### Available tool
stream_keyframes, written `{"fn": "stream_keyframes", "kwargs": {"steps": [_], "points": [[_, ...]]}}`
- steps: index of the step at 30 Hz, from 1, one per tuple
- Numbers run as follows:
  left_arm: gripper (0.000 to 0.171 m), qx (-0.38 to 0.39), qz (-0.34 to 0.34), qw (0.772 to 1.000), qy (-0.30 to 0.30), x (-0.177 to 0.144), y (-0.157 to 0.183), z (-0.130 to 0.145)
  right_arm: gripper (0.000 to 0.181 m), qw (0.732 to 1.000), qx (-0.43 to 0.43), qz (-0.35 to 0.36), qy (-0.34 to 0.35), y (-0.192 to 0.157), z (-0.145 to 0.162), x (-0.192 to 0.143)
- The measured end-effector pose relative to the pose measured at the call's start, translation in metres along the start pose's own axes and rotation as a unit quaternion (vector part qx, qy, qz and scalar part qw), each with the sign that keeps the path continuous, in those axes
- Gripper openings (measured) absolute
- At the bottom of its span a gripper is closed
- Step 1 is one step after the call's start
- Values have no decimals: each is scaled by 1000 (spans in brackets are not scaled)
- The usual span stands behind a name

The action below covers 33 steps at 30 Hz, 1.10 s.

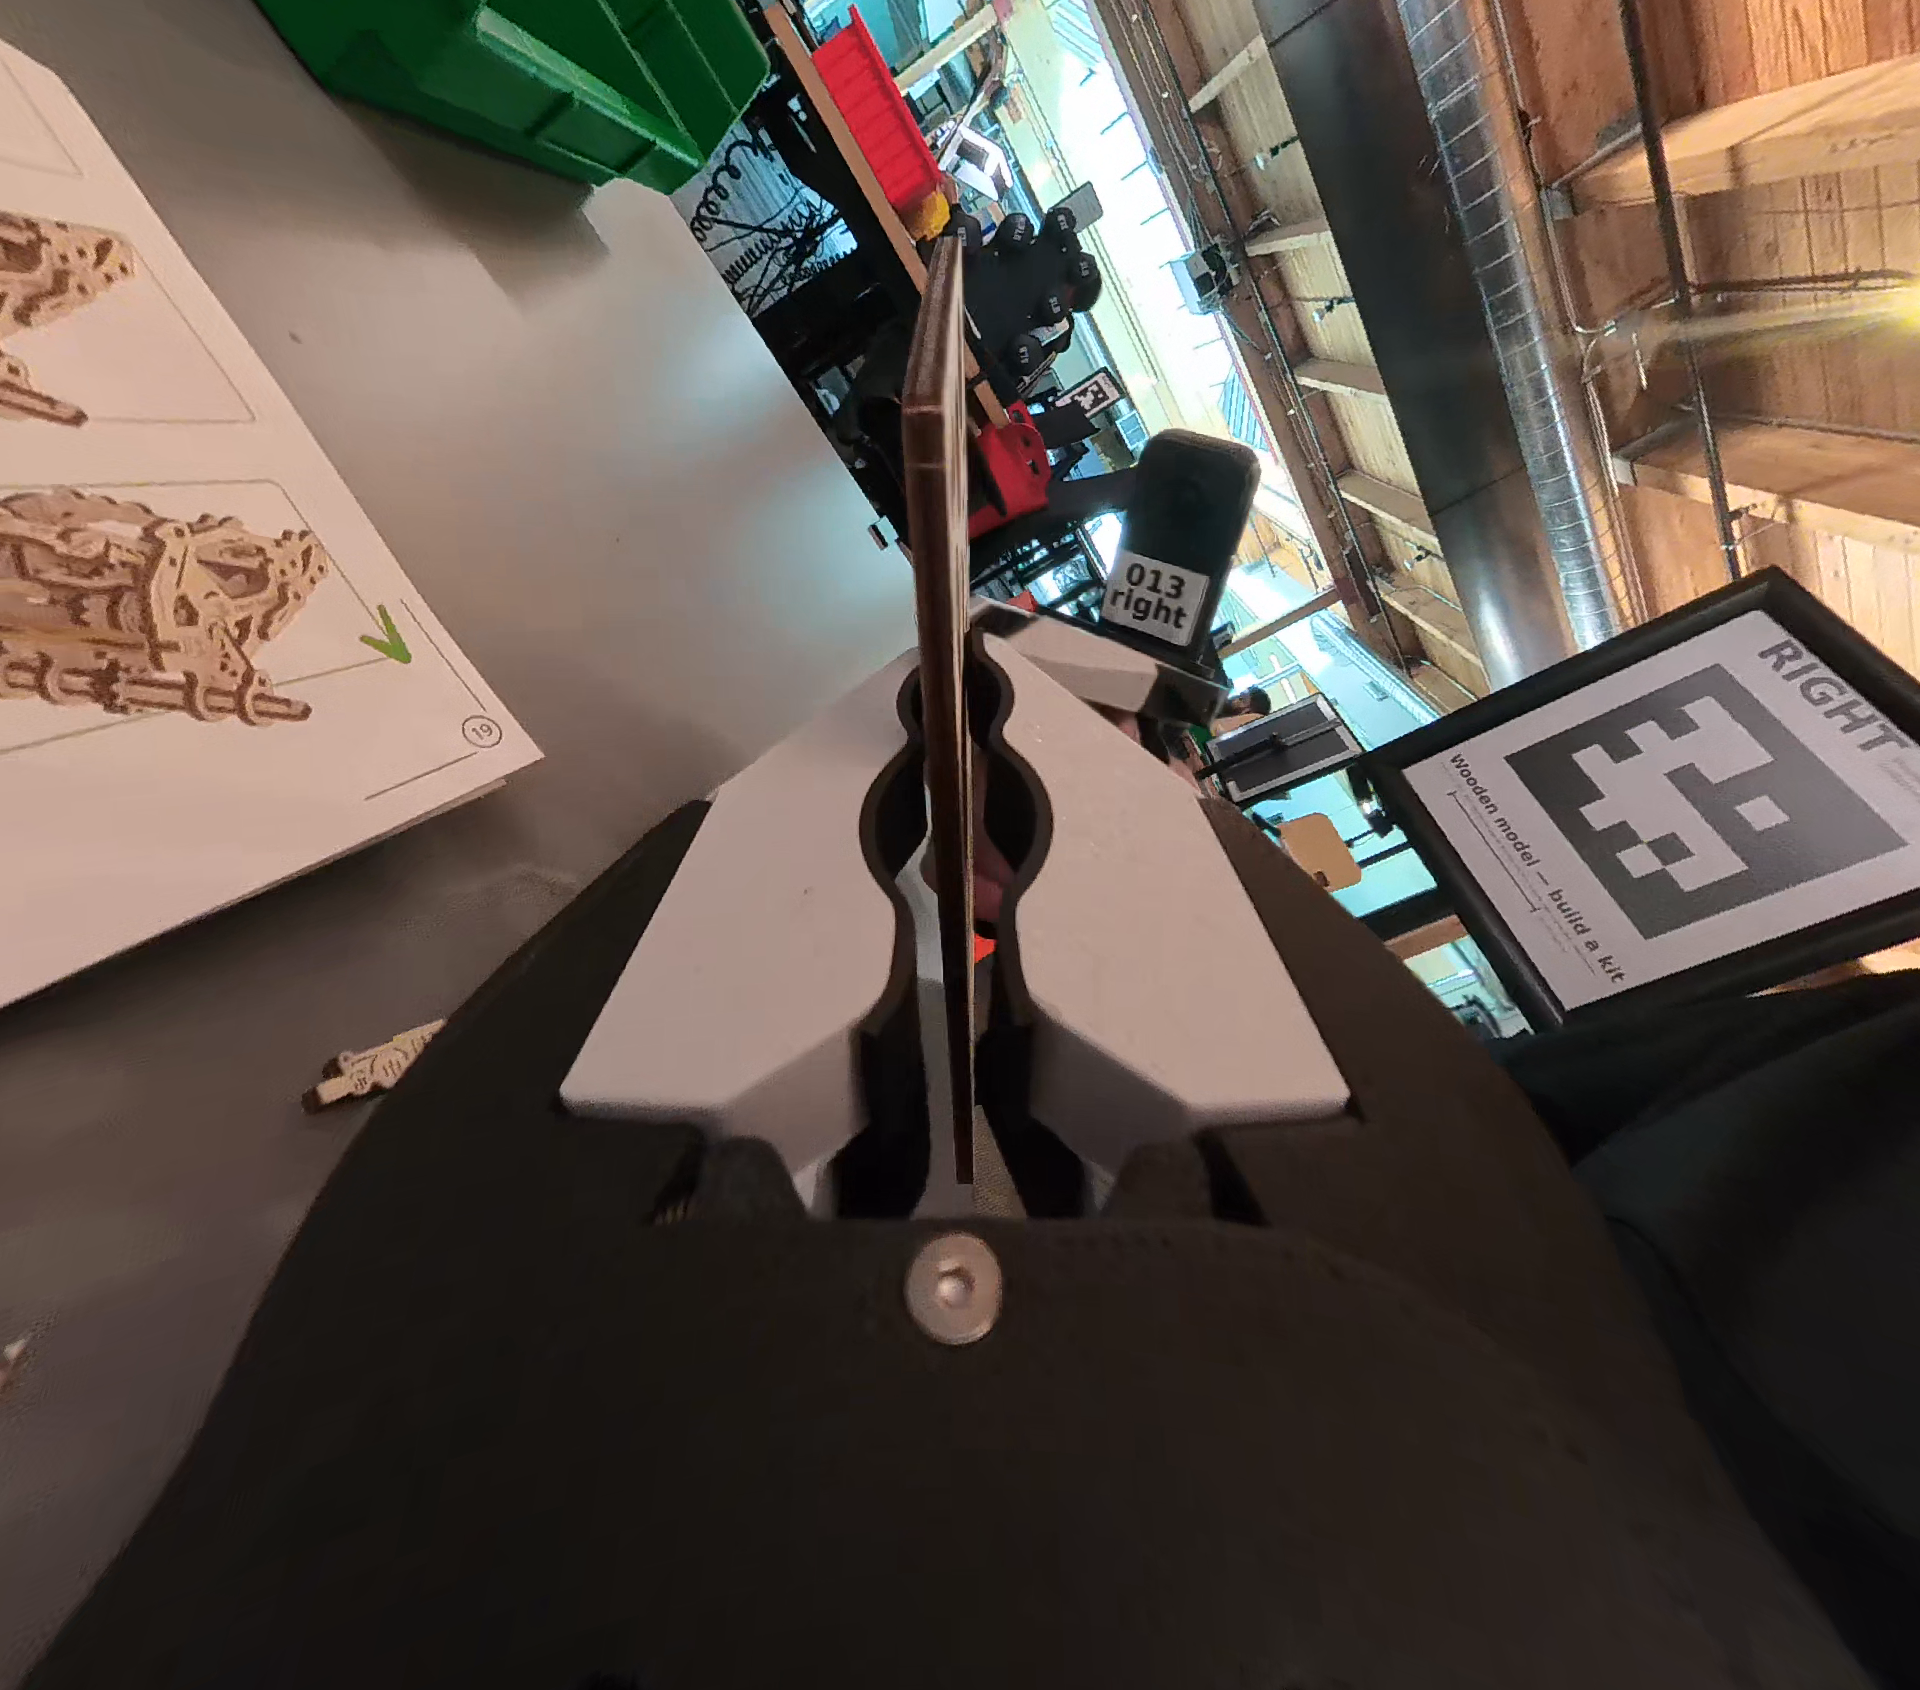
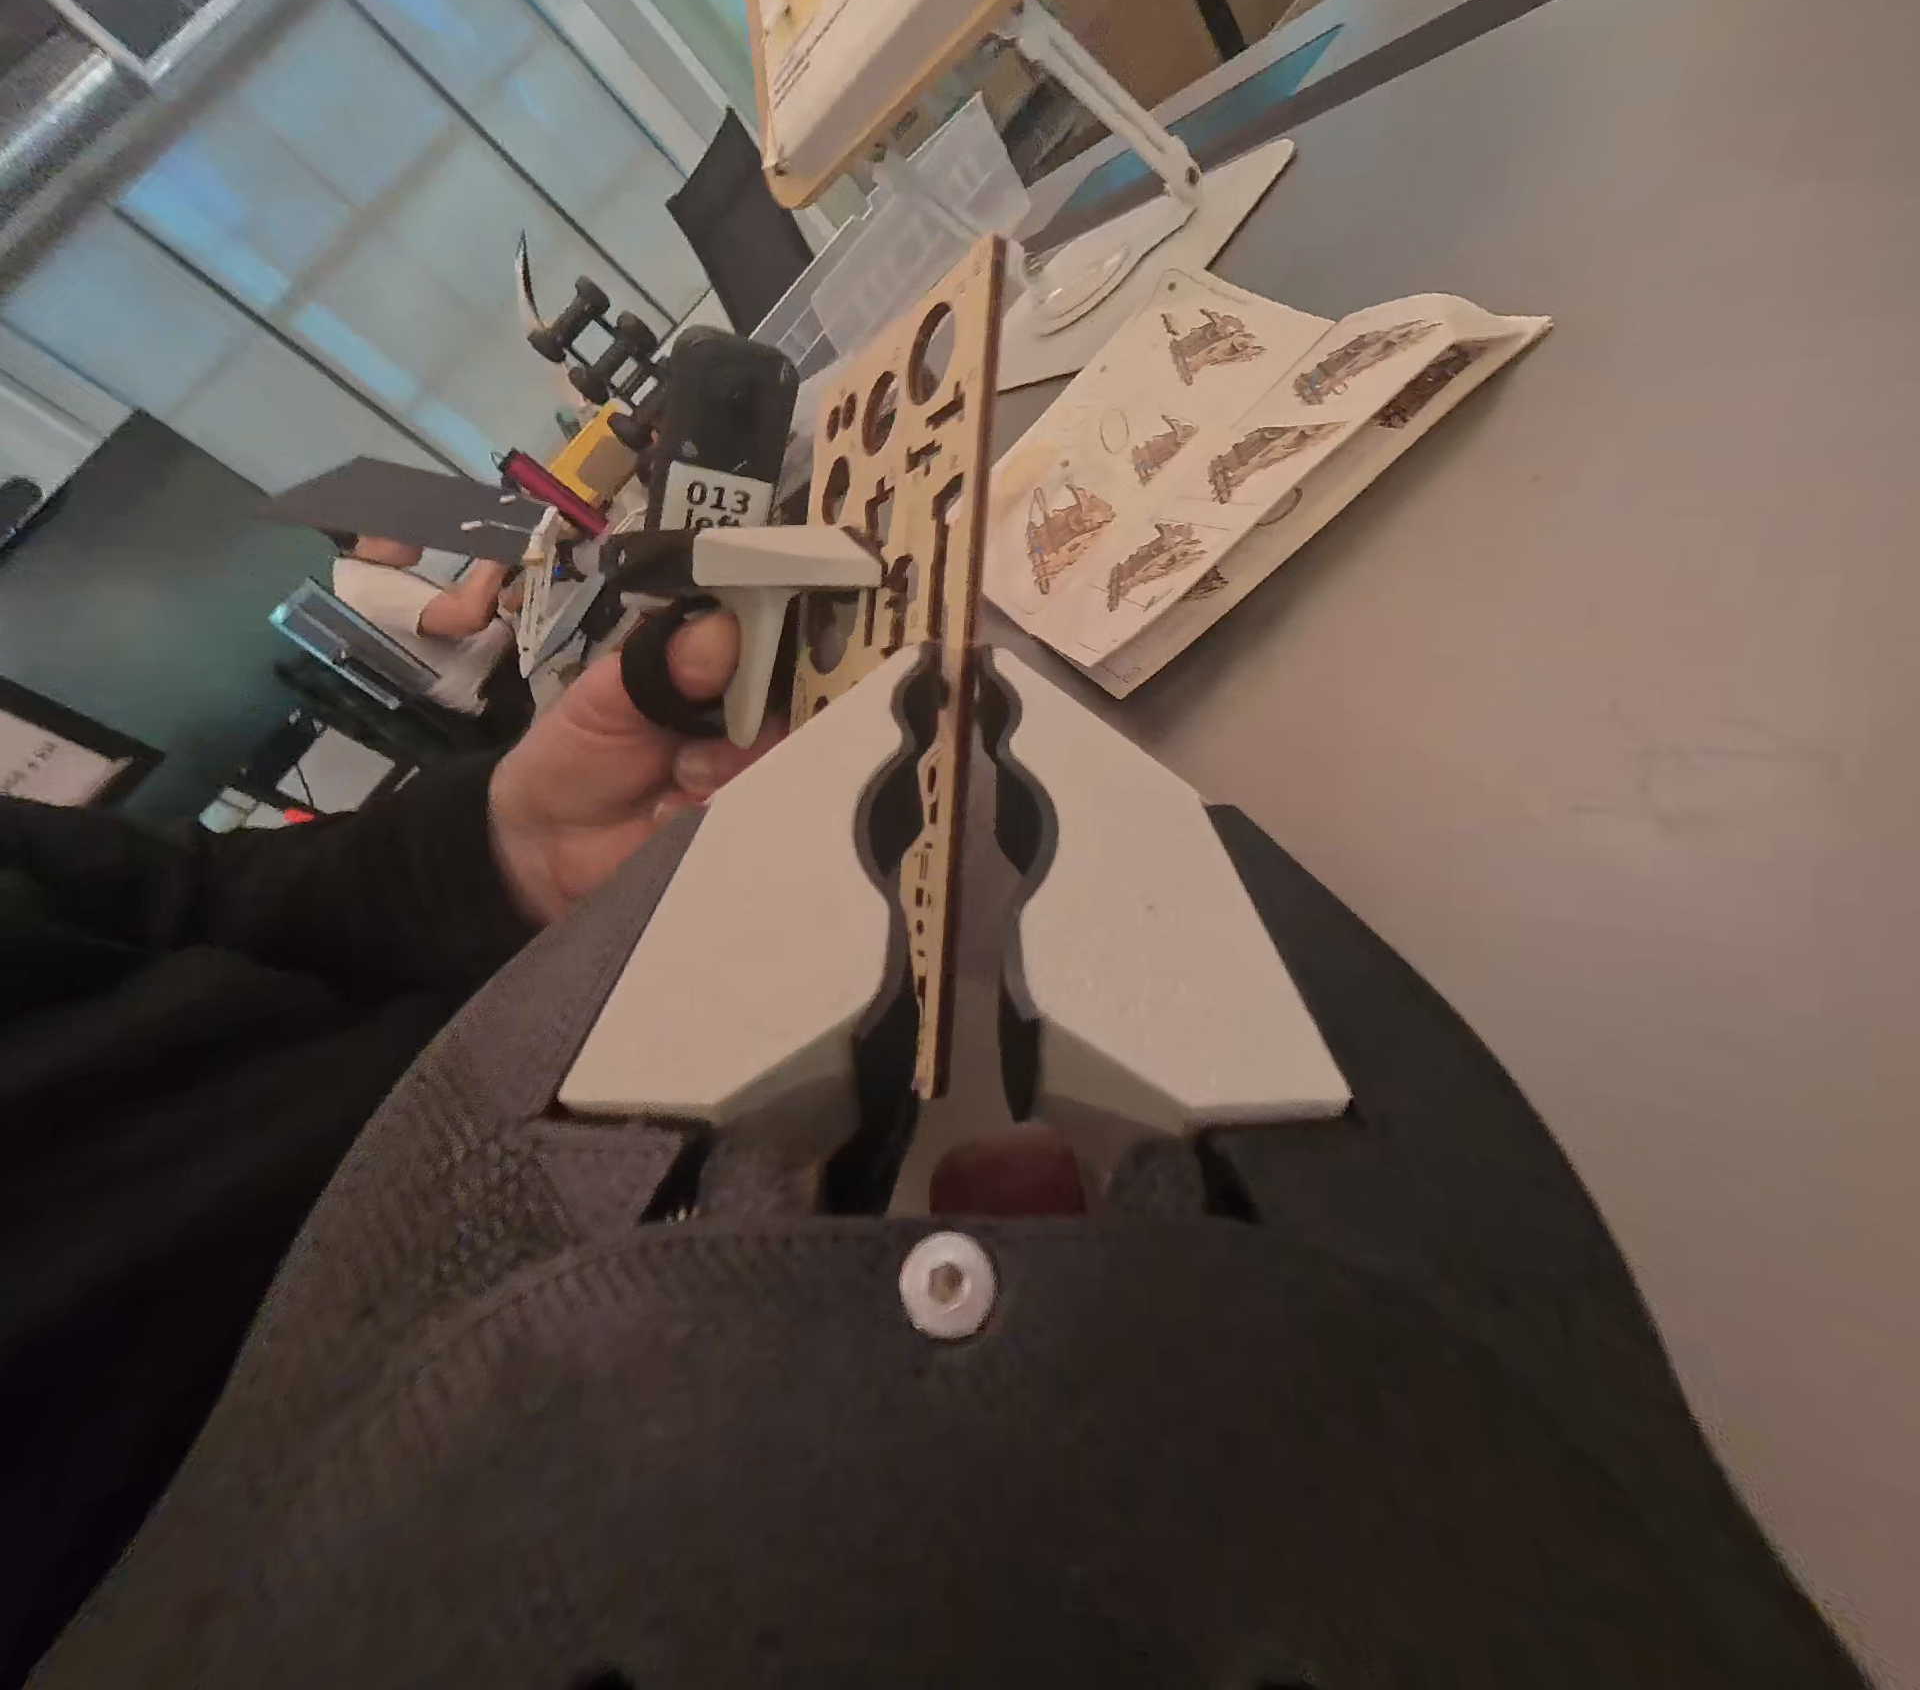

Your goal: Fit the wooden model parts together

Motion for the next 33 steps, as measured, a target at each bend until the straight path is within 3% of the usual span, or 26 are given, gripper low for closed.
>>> {"fn": "stream_keyframes", "kwargs": {"steps": [5,9,12,17,23,26,28,31,33], "points": [[0,-16,0,1000,-2,2,-4,5,0,1000,5,4,6,2,-1,-3],[0,-18,3,1000,0,2,-4,5,11,998,-38,32,-34,1,8,-3],[1,-10,-1,1000,-5,3,-3,7,7,997,-51,47,-45,2,14,-1],[1,-15,-4,1000,-4,4,-3,10,6,999,26,16,-17,9,11,-4],[1,-20,-11,1000,-7,5,-5,15,7,994,-58,89,-41,8,6,-1],[0,-13,-22,999,-24,7,-8,19,4,976,-131,151,-89,10,8,3],[2,15,-41,998,-42,9,-6,22,4,950,-213,202,-108,10,8,7],[0,-20,-27,999,-15,5,-10,15,5,983,-107,120,-87,9,-4,4],[1,-29,-30,999,-5,0,-15,13,10,987,-92,113,-66,13,-9,-7]]}}
Point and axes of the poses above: each gripper's, where its closed fingertips meet, x out along the fingers, z out of its underside, y = z × x across the jaws, the point moved 6 cm from there along -x, back along the fingers, and after that the axes turned 10 degrees about x, right-handed, at the moved point
